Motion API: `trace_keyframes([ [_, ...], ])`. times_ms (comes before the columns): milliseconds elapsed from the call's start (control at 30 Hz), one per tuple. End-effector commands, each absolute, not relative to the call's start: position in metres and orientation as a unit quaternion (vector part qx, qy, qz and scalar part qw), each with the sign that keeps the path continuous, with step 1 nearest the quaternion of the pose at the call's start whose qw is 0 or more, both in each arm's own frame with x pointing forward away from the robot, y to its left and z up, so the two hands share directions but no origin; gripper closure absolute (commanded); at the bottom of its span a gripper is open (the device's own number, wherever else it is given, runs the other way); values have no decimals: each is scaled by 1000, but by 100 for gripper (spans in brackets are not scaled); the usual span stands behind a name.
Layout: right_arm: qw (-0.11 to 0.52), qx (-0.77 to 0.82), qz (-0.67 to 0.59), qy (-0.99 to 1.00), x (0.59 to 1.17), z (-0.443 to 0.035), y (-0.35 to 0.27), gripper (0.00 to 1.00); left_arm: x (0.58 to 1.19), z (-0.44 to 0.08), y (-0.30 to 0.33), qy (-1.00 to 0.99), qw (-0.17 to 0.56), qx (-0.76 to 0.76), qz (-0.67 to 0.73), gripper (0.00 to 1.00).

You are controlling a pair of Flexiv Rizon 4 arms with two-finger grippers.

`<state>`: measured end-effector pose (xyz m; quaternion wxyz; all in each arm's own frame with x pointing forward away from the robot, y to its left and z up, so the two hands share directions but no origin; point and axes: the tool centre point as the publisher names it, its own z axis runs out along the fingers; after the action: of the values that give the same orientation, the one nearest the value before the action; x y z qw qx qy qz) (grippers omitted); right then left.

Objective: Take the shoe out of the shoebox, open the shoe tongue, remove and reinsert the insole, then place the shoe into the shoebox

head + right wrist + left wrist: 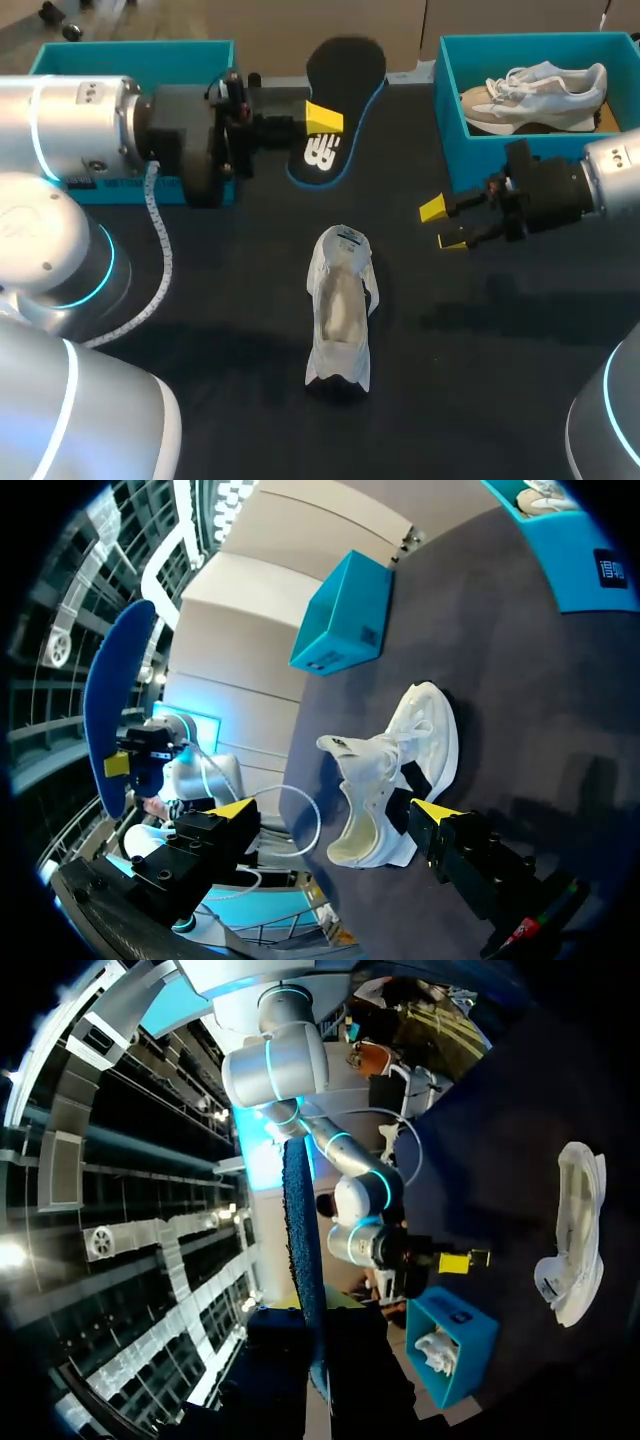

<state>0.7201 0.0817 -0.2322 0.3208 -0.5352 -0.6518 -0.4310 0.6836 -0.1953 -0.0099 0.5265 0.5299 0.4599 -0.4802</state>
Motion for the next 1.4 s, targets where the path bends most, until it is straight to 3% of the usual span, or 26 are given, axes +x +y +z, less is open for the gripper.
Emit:
trace_keyframes([
  [33, 320, -536, -431, -652, 720, -232, 83, 0, 680, -11, -195, 460, 530, 528, -479, 100],
  [500, 348, -518, -469, -625, 742, -212, 77, 0, 706, -87, -189, 479, 589, 521, -391, 100],
  [700, 364, -534, -474, -598, 749, -186, 76, 0, 706, -95, -188, 470, 607, 517, -379, 100],
  [1067, 364, -534, -474, -598, 749, -186, 76, 0, 706, -95, -188, 470, 607, 517, -379, 100],
  [1100, 384, -528, -496, -573, 752, -188, 78, 0, 706, -95, -188, 470, 607, 517, -379, 100],
  [1400, 400, -536, -499, -551, 759, -163, 90, 0, 717, -133, -208, 454, 601, 544, -370, 100],
])
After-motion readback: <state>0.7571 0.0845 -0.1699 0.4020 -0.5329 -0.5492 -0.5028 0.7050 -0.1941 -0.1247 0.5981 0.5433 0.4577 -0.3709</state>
